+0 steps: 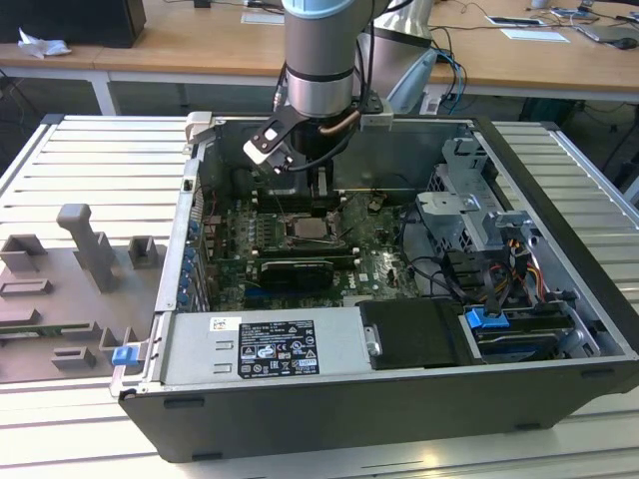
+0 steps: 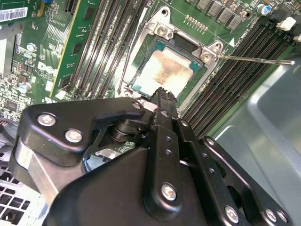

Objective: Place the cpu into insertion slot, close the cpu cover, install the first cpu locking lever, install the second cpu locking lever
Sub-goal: 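Close the cpu cover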

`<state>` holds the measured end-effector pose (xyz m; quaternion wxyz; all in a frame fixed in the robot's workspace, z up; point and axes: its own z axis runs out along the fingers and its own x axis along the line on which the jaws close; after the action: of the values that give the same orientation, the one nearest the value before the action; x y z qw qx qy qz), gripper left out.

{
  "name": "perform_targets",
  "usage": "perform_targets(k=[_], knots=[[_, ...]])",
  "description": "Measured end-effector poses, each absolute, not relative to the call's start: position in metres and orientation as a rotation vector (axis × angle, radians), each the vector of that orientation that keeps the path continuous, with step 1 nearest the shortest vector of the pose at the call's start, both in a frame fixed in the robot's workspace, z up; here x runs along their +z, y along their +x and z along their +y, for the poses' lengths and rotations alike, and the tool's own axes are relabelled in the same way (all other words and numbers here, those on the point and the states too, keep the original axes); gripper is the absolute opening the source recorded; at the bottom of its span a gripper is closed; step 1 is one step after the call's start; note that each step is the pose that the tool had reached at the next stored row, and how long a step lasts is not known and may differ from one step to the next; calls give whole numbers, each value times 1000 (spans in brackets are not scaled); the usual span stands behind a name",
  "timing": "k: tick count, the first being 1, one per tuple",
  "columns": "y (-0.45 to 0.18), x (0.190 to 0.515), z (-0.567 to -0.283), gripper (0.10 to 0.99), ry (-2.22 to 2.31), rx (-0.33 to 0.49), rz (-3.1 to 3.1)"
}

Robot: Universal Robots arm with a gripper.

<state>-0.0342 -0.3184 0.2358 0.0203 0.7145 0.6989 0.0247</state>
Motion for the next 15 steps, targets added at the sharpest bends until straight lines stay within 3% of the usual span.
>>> perform_targets(k=[15], knots=[[-34,238,-316,106,2213,71,2165]])
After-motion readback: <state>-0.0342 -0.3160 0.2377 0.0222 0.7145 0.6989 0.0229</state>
